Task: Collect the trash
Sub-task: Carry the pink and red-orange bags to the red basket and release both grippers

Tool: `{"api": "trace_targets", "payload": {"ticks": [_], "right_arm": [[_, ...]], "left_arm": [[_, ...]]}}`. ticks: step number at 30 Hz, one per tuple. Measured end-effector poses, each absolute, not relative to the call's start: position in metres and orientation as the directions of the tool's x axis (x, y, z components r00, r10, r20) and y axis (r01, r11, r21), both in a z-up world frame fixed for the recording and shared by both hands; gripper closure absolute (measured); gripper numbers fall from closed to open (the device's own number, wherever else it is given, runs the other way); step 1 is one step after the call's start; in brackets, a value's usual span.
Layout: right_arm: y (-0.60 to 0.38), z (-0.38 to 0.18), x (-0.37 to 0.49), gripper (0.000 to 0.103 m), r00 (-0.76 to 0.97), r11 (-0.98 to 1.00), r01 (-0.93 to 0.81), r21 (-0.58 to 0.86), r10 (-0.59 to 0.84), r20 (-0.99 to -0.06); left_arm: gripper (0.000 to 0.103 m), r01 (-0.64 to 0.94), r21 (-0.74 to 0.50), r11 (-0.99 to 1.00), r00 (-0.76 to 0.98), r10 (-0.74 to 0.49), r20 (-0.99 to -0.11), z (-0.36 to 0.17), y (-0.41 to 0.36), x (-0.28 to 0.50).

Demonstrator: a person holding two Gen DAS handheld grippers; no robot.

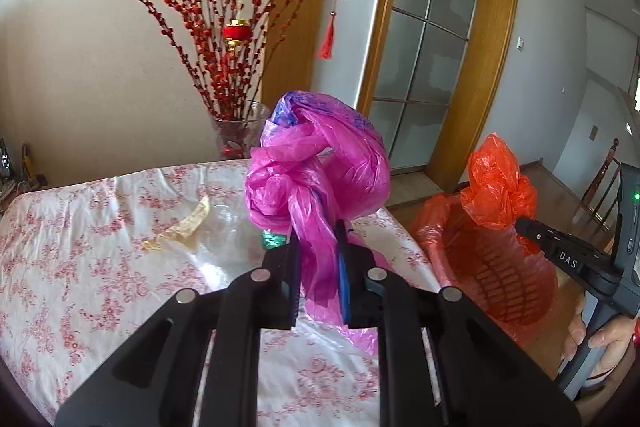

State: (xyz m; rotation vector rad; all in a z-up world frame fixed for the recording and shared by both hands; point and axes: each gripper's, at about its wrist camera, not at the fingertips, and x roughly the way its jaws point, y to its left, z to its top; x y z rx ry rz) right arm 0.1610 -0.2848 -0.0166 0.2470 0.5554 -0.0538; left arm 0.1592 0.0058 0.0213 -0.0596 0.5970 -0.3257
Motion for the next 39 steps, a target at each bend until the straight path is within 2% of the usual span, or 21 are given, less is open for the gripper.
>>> {"api": "trace_targets", "payload": {"ticks": [11, 28, 32, 34, 37, 39], "right_arm": [[-0.328, -0.012, 0.122, 0.094, 0.861, 0.943, 0.221, 0.248, -0.069, -0.504], [-0.374, -0.017, 0.115, 0.094, 0.850, 0.900, 0.319, 0.297, -0.133, -0.510], [-0.379, -0.019, 0.120, 0.093, 0.850, 0.894, 0.321, 0.311, -0.128, -0.511], [-0.382, -0.022, 0.124, 0.087, 0.848, 0.892, 0.323, 0.316, -0.125, -0.516], [-0.383, -0.028, 0.125, 0.061, 0.839, 0.891, 0.332, 0.310, -0.129, -0.529], [-0.383, -0.032, 0.121, 0.059, 0.837, 0.892, 0.337, 0.301, -0.138, -0.530]], "left_arm": [[0.087, 0.429, -0.186, 0.884, 0.690, -0.453, -0.564, 0.008, -0.083, 0.159], [0.087, 0.542, -0.211, 0.813, 0.590, -0.547, -0.594, -0.016, -0.179, 0.168], [0.080, 0.549, -0.206, 0.810, 0.580, -0.547, -0.604, -0.024, -0.193, 0.173], [0.072, 0.544, -0.206, 0.814, 0.573, -0.539, -0.617, -0.031, -0.196, 0.176], [0.066, 0.522, -0.221, 0.824, 0.566, -0.528, -0.633, -0.040, -0.190, 0.178], [0.060, 0.497, -0.218, 0.840, 0.583, -0.509, -0.633, -0.043, -0.179, 0.177]]}}
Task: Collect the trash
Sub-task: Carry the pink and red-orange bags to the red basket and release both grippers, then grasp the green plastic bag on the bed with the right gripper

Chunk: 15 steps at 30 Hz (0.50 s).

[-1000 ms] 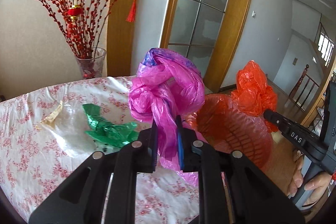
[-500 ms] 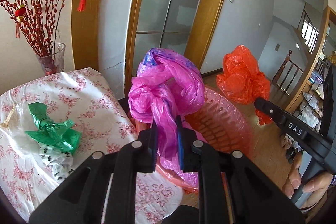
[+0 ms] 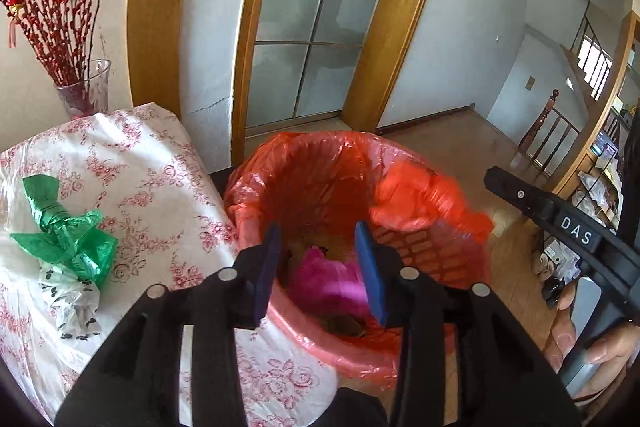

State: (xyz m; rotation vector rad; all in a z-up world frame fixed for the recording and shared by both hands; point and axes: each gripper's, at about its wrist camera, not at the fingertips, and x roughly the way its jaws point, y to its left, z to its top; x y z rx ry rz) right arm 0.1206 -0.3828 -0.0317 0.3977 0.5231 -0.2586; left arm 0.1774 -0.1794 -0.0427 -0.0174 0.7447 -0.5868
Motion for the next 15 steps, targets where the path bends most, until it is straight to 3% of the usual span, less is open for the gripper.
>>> {"api": "trace_targets", "payload": {"ticks": [6, 15], "right_arm": [[-0.369, -0.037, 0.121, 0.059, 0.831, 0.911, 0.313, 0.268, -0.125, -0.542], [-0.324, -0.036, 0.133, 0.059, 0.838, 0.949, 0.203, 0.240, -0.042, -0.544]], "left_arm": [[0.048, 0.413, -0.170, 0.895, 0.682, -0.428, -0.593, -0.037, -0.140, 0.162], [0.045, 0.282, -0.071, 0.957, 0.800, -0.275, -0.534, -0.021, -0.080, 0.137]]}}
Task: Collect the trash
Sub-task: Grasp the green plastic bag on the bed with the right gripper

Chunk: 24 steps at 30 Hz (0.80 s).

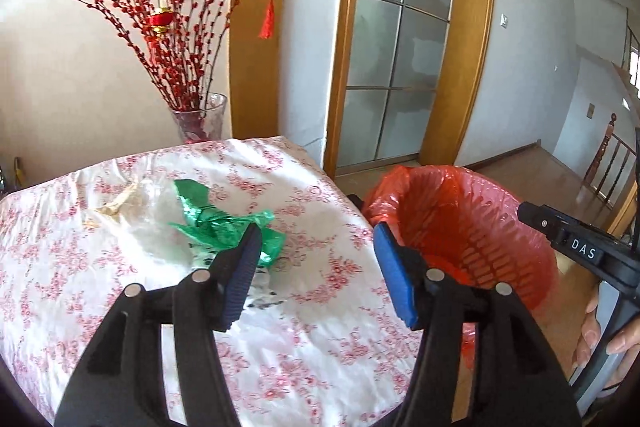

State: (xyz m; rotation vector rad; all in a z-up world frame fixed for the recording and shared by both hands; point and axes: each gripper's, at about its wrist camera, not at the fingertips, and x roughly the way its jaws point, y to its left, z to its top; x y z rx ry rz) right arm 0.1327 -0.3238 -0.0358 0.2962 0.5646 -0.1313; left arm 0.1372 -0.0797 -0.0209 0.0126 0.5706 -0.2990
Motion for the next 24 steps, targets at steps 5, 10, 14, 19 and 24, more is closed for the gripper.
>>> {"api": "trace_targets", "payload": {"ticks": [5, 10, 14, 19, 24], "right_arm": [[-0.298, -0.035, 0.139, 0.059, 0.836, 0.962, 0.142, 0.234, 0.010, -0.549], [-0.267, -0.034, 0.148, 0.059, 0.828, 0.973, 0.073, 0.221, 0.064, -0.557], [-0.242, -0.033, 0.156, 0.059, 0.824, 0.977, 0.015, 0.211, 0.108, -0.557], [-0.204, -0.030, 0.176, 0.059, 0.805, 0.975, -0.076, 0.208, 0.183, -0.565], [-0.162, -0.030, 0.211, 0.062, 0.769, 0.962, -0.171, 0.211, 0.264, -0.582]], "left_arm": [[0.045, 0.190, -0.060, 0.980, 0.835, -0.194, -0.515, -0.016, -0.037, 0.130], [0.045, 0.077, -0.071, 0.994, 0.845, -0.103, -0.524, -0.019, 0.011, 0.129], [0.045, -0.010, -0.085, 0.996, 0.844, -0.037, -0.534, -0.023, 0.048, 0.130], [0.045, -0.084, -0.090, 0.992, 0.842, 0.022, -0.539, -0.025, 0.082, 0.128], [0.045, -0.118, -0.093, 0.989, 0.832, 0.047, -0.553, -0.030, 0.096, 0.129]]}}
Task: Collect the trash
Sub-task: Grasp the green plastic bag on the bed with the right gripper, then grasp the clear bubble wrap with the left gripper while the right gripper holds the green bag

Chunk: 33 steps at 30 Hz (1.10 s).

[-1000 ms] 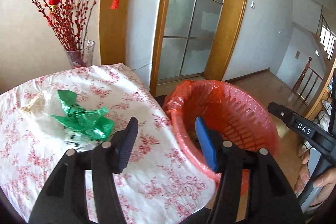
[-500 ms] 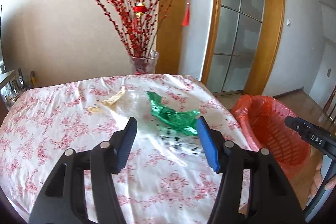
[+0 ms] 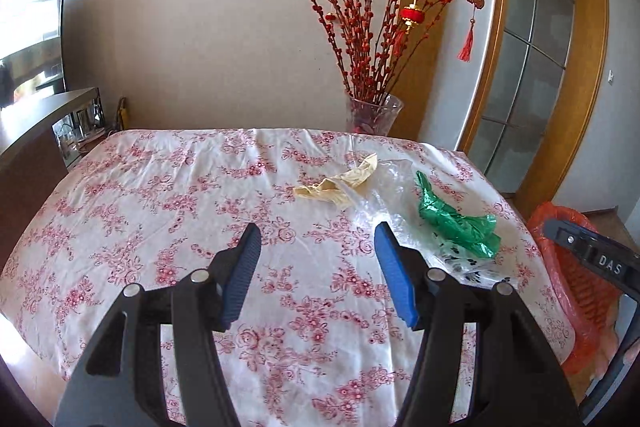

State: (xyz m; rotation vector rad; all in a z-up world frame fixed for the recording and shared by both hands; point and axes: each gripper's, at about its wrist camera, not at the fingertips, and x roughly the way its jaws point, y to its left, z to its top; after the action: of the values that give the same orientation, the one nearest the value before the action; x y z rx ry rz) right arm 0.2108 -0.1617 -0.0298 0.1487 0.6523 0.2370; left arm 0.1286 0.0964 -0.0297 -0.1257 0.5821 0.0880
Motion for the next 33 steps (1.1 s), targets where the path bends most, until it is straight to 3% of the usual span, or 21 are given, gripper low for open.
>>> {"api": "trace_targets", "payload": {"ticks": [14, 15, 17, 20, 33], "right_arm": [[-0.098, -0.074, 0.289, 0.063, 0.619, 0.955, -0.270, 0.122, 0.269, -0.738], [-0.098, -0.078, 0.288, 0.065, 0.617, 0.955, -0.273, 0.114, 0.265, -0.741], [-0.097, -0.081, 0.286, 0.081, 0.617, 0.958, -0.271, 0.096, 0.249, -0.747], [-0.107, -0.079, 0.283, 0.092, 0.616, 0.959, -0.258, 0.122, 0.260, -0.744], [-0.178, -0.066, 0.250, 0.094, 0.696, 0.982, -0.105, 0.156, 0.184, -0.694]], "left_arm": [[0.045, -0.134, -0.121, 0.984, 0.812, 0.039, -0.582, -0.041, 0.116, 0.134], [0.045, -0.132, -0.123, 0.984, 0.811, 0.035, -0.584, -0.041, 0.115, 0.135], [0.045, -0.120, -0.125, 0.985, 0.808, 0.024, -0.589, -0.043, 0.111, 0.138], [0.045, -0.092, -0.128, 0.988, 0.802, -0.003, -0.597, -0.043, 0.103, 0.144], [0.045, 0.010, -0.136, 0.991, 0.742, -0.098, -0.664, -0.054, 0.048, 0.196]]}}
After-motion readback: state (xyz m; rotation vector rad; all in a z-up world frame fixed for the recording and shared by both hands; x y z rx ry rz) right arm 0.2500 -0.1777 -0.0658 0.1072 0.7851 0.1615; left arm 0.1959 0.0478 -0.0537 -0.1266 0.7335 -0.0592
